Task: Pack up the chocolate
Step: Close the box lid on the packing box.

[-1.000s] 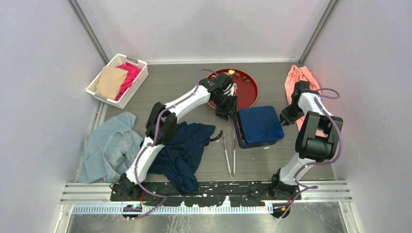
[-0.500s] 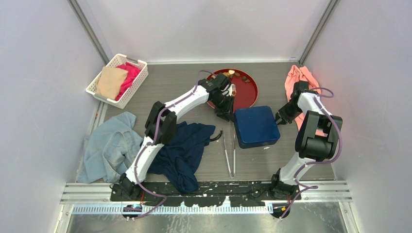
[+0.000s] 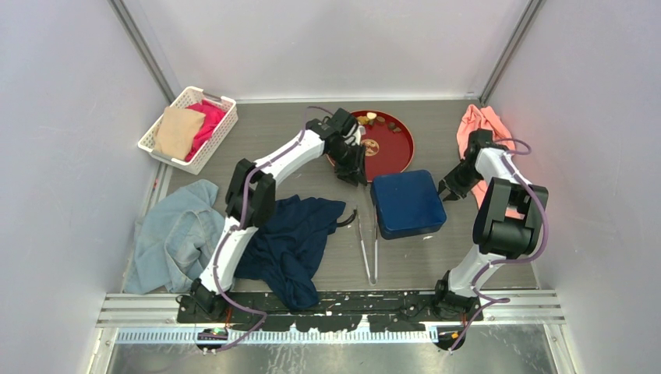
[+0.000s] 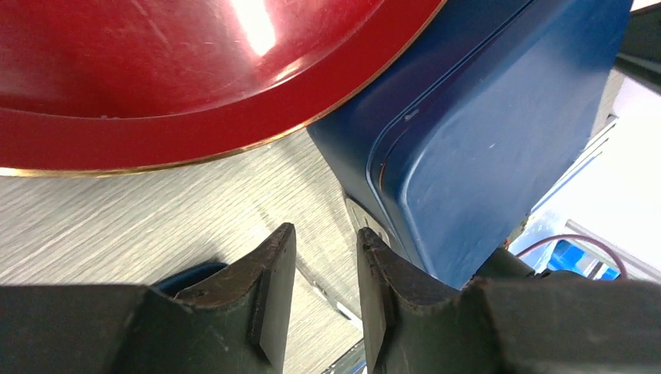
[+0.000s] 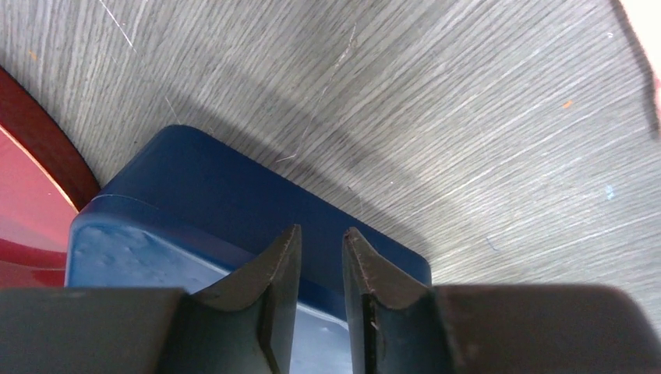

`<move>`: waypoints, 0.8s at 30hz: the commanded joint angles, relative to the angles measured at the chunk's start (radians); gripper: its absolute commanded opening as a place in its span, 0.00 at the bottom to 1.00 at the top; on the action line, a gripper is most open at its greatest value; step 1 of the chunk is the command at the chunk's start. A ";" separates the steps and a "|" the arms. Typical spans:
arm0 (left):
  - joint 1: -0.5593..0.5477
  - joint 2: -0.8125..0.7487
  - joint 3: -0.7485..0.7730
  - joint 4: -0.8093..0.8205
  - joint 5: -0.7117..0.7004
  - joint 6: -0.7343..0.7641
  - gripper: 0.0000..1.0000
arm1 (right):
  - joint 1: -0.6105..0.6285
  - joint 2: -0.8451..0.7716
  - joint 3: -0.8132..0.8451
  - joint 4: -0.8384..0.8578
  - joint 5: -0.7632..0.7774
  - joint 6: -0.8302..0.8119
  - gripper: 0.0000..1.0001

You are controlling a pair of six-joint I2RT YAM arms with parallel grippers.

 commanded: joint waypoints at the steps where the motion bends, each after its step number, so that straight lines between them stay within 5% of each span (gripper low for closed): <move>1: 0.017 -0.136 0.016 0.015 0.001 -0.008 0.36 | 0.016 -0.034 0.046 -0.037 0.064 -0.016 0.35; 5: 0.010 -0.167 0.017 0.080 0.022 -0.042 0.36 | 0.016 -0.072 0.094 -0.064 0.168 -0.014 0.49; 10: -0.027 -0.133 0.104 0.124 0.069 -0.064 0.36 | 0.016 -0.095 0.168 -0.080 0.215 0.010 0.53; 24: -0.064 -0.013 0.164 0.160 0.033 -0.082 0.28 | 0.213 -0.033 0.334 -0.100 0.122 0.005 0.13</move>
